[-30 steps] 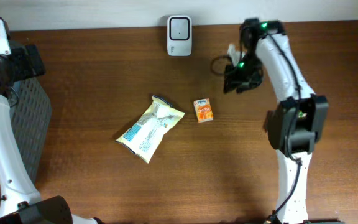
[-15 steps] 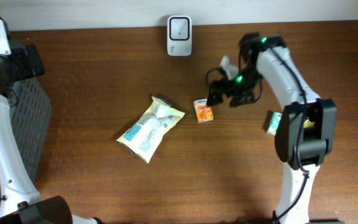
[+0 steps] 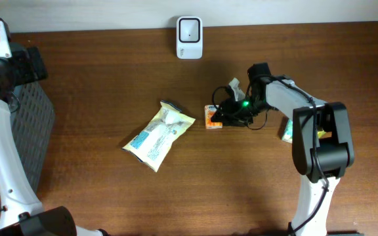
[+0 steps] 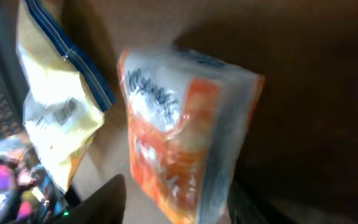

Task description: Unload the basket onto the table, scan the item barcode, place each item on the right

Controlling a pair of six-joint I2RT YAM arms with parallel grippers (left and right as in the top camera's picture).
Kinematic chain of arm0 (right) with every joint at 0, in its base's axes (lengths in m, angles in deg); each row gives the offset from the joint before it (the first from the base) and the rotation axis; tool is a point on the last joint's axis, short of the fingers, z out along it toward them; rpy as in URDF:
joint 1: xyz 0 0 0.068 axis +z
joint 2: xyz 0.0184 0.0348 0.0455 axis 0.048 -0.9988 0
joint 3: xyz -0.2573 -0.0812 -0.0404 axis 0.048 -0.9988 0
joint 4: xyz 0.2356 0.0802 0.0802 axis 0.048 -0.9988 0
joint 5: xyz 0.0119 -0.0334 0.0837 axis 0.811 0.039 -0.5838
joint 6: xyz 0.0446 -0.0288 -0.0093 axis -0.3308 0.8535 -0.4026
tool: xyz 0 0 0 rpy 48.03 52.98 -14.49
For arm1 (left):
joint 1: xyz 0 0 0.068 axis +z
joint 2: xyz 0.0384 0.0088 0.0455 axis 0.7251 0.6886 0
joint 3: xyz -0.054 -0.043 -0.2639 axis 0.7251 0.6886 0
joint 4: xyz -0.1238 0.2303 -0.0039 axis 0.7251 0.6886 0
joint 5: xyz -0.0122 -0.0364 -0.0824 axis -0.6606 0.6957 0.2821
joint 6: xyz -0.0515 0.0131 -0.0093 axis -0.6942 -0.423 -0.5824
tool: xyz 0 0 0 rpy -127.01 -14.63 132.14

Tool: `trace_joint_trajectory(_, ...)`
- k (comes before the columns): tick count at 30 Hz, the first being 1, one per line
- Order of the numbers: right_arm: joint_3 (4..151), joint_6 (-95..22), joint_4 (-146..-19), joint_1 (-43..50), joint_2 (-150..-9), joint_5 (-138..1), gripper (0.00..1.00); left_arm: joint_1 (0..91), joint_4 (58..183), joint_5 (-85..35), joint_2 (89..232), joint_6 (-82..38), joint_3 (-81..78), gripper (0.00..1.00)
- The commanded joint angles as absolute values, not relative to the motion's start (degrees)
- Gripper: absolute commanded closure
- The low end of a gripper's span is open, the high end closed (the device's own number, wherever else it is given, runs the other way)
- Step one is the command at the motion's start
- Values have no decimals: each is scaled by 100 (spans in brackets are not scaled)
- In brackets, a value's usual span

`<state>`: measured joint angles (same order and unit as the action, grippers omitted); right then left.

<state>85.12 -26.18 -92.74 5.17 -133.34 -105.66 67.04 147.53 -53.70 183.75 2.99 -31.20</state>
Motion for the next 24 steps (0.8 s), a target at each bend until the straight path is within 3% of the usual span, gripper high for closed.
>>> trace_joint_trajectory(1,8158,-2913,-9189,548,-13563,-10015,80,6728,14770,-5392,18277,393,-3155,1)
trace_joint_trajectory(3,8158,-2917,-9165,537,-13563,-10015,96,6728,14785,-5392,18277,390,-3155,1)
trace_joint_trajectory(7,8160,-3020,-9182,445,-13552,-10115,96,6728,14785,-5392,18277,393,-3155,1)
trace_joint_trajectory(11,8206,-1778,-9427,39,-13307,-12262,96,6728,14785,-5392,18277,393,-3155,1)
trace_joint_trajectory(18,9647,884,-12365,-20,-13019,-13475,96,6728,14785,-5392,18277,393,-3155,1)
trace_joint_trajectory(24,10280,910,-12822,-23,-13017,-14642,96,6728,14785,-5392,18277,393,-3155,1)
